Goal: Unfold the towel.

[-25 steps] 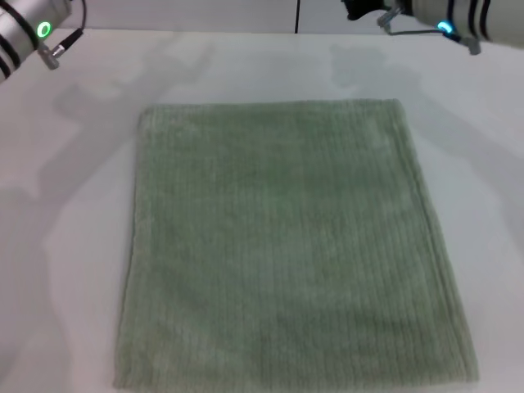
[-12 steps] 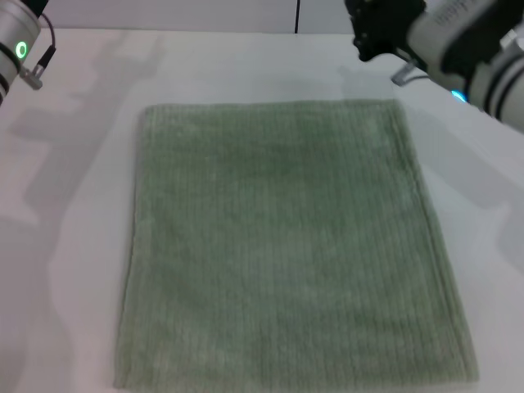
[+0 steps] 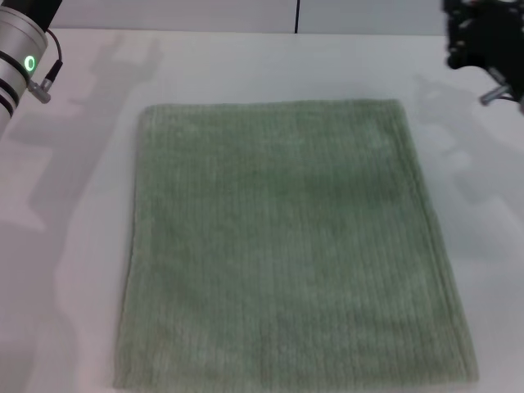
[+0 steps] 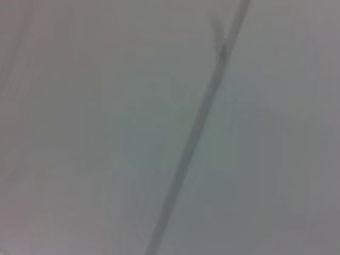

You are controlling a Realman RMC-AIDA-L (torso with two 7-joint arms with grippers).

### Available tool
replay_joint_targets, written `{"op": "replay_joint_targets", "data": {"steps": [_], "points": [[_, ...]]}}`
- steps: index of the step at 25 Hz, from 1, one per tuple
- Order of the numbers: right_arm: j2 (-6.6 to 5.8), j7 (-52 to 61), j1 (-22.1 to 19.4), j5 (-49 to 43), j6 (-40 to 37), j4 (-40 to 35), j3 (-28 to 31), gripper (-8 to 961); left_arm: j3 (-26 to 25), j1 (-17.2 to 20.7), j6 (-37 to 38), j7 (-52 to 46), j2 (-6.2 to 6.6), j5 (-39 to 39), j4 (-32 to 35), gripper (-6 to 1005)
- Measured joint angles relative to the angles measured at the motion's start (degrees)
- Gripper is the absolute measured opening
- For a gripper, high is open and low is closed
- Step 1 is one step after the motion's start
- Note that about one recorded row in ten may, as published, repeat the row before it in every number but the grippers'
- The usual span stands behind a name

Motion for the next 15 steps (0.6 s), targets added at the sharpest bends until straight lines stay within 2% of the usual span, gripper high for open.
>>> {"op": "replay_joint_targets", "data": {"steps": [5,7,15], "points": [[-0.36,-1.40,-0.36,-0.10,3.36,4.04,10.27,-1,0.25,-0.68,0.03,1.35,-0.10,-2.19,-1.28,710],[-0.58,-1.41,-0.90,-0.21,3.39,4.18,12.30,-1,0.26,-0.81,0.04,1.51,-0.16,-2.32,-1.35,710],[-1.09,-1.43,-1.96,-0.81,4.07,4.08,12.41,-1,0.00,-2.10,0.06,2.25,-0.17,-3.16,-2.55,710]]}}
